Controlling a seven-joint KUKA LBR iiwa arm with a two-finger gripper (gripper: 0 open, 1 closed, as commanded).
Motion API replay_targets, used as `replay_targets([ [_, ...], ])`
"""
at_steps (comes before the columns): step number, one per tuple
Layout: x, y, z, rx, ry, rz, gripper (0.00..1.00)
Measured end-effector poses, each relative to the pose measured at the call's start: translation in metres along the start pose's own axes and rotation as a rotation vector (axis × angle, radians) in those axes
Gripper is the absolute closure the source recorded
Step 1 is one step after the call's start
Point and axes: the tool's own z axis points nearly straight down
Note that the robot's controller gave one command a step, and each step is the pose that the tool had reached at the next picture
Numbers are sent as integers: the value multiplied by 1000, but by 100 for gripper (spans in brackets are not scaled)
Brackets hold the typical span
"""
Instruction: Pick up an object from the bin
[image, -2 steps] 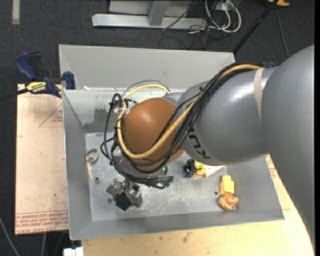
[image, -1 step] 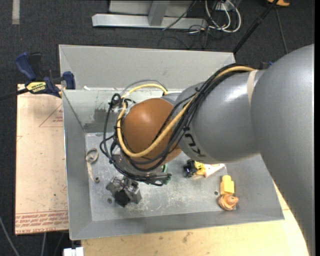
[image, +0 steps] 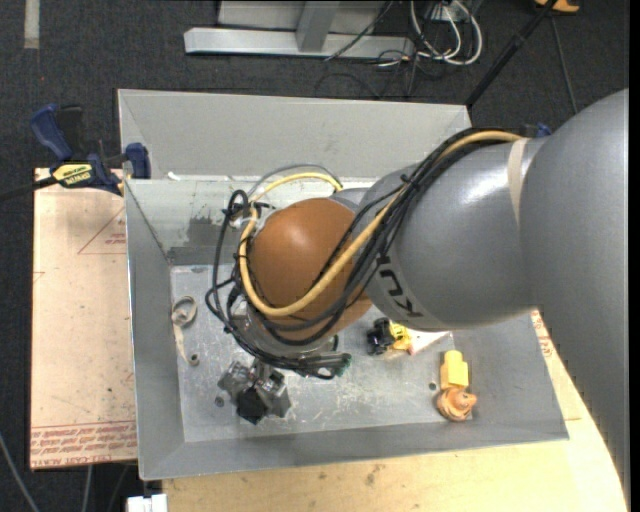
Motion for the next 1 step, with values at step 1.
replay_targets([
  [1, -9, -22, -74, 8, -12, 6, 100],
])
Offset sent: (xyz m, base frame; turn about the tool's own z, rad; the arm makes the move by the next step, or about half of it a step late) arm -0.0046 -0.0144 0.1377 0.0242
